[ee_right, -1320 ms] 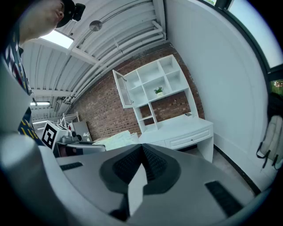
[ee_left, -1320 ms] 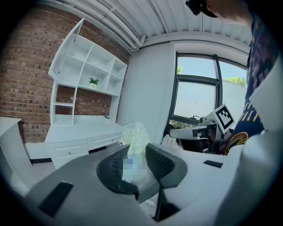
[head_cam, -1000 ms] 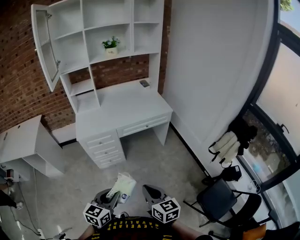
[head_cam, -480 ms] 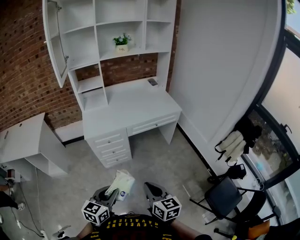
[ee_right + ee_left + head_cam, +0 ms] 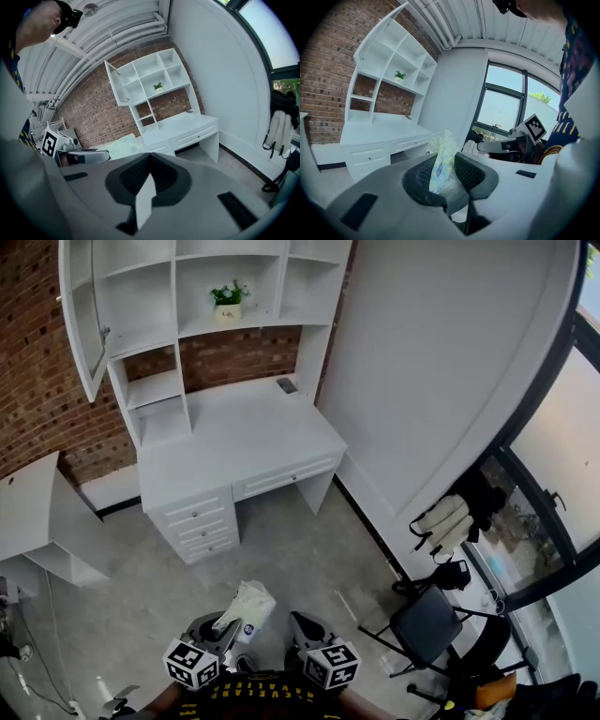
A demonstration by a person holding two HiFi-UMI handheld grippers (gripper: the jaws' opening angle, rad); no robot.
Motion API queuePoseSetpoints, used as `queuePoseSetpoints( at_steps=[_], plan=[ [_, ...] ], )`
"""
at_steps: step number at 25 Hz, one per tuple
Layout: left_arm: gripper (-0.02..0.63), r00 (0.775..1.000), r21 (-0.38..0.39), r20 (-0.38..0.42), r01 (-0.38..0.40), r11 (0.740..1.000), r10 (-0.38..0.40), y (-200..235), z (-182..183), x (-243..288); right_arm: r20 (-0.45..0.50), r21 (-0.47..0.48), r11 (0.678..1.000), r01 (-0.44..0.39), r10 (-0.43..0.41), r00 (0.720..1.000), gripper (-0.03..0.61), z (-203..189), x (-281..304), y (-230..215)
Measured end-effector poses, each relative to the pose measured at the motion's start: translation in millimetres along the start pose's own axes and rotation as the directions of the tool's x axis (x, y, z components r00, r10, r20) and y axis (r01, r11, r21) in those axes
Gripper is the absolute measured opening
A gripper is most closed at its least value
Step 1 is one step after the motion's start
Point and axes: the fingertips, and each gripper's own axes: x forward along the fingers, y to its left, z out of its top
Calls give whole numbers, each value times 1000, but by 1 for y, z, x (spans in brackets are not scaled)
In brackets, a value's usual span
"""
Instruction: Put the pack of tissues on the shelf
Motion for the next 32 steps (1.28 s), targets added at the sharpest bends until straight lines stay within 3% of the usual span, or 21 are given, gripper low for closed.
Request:
queuePoseSetpoints(
  at_steps=[6, 13, 18, 25, 32],
  plan=[
    [74, 999, 24, 13, -49, 998, 49, 15, 26, 41, -3, -45, 998, -44, 44, 999, -9, 24, 32, -36],
    [74, 988, 18, 19, -152, 988, 152, 25, 64, 110, 28, -25, 993, -118, 119, 993, -9, 78, 58, -106],
    [74, 982, 49, 39, -187, 981, 185, 18, 98, 168, 24, 6, 989, -148, 148, 989, -9, 101, 69, -161],
    [74, 983, 35, 8, -186, 982, 186, 3, 108, 233, 11, 21, 984, -176, 175, 984, -9, 122, 74, -221],
    [74, 987, 40, -22, -156, 987, 157, 8, 119, 278, 10, 70, 989, -128, 127, 992, -9, 132, 82, -265]
  ],
)
